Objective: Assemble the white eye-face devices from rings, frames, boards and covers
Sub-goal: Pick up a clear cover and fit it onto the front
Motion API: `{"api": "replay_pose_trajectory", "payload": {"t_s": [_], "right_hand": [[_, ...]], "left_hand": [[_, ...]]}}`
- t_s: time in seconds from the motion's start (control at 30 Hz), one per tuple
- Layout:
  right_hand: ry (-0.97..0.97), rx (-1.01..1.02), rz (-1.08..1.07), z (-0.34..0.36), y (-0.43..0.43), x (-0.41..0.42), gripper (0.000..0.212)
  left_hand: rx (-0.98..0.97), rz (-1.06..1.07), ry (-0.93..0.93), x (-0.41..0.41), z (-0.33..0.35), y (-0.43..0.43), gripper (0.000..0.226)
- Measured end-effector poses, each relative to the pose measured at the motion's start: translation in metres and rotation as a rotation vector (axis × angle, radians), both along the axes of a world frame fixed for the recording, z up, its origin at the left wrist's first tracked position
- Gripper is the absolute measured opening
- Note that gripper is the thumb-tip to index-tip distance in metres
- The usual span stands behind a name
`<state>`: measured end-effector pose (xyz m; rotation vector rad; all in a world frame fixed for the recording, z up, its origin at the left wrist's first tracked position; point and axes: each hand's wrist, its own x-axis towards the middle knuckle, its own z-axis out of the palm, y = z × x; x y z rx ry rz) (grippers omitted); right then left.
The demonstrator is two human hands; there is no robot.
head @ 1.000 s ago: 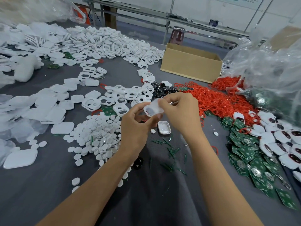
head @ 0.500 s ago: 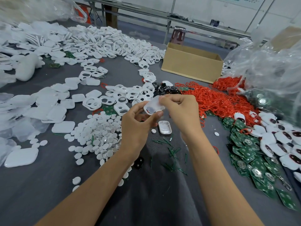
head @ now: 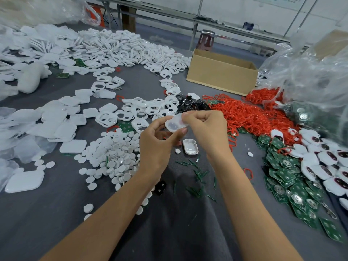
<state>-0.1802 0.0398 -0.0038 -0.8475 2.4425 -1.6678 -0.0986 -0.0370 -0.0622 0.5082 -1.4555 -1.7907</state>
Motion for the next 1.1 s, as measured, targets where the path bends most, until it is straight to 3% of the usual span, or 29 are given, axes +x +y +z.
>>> {"api": "replay_pose_trajectory", "payload": {"t_s": [0.27, 0.4, 0.53, 0.67, 0.83, 1.0, 1.1], "right_hand": [[0.236, 0.126, -0.051, 0.002, 0.001, 0.006, 0.028], [0.371, 0.225, -0.068, 0.002, 0.001, 0.011, 0.023], [0.361, 0.245, -0.095, 0.004, 0.001, 0.011, 0.015], [0.292, 0.227, -0.09, 0.003, 0.003, 0.008, 0.012], [0.204, 0.14, -0.053, 0.006, 0.006, 0.001, 0.025], [-0.216, 0.055, 0.168, 0.012, 0.017, -0.011, 0.021], [-0.327, 0.036, 0.227, 0.011, 0.02, -0.015, 0.009]], "left_hand": [[0.006, -0.006, 0.008, 0.001, 0.001, 0.001, 0.041], [0.013, -0.012, 0.028, 0.001, 0.002, 0.001, 0.036], [0.034, -0.032, 0.056, 0.0, 0.002, 0.001, 0.036], [0.015, -0.033, 0.054, 0.001, 0.002, 0.002, 0.039], [0.038, -0.062, 0.057, 0.0, 0.004, 0.003, 0.037], [0.052, -0.136, 0.052, 0.001, 0.006, 0.005, 0.04], [0.069, -0.21, 0.051, 0.003, 0.006, 0.005, 0.04]]}}
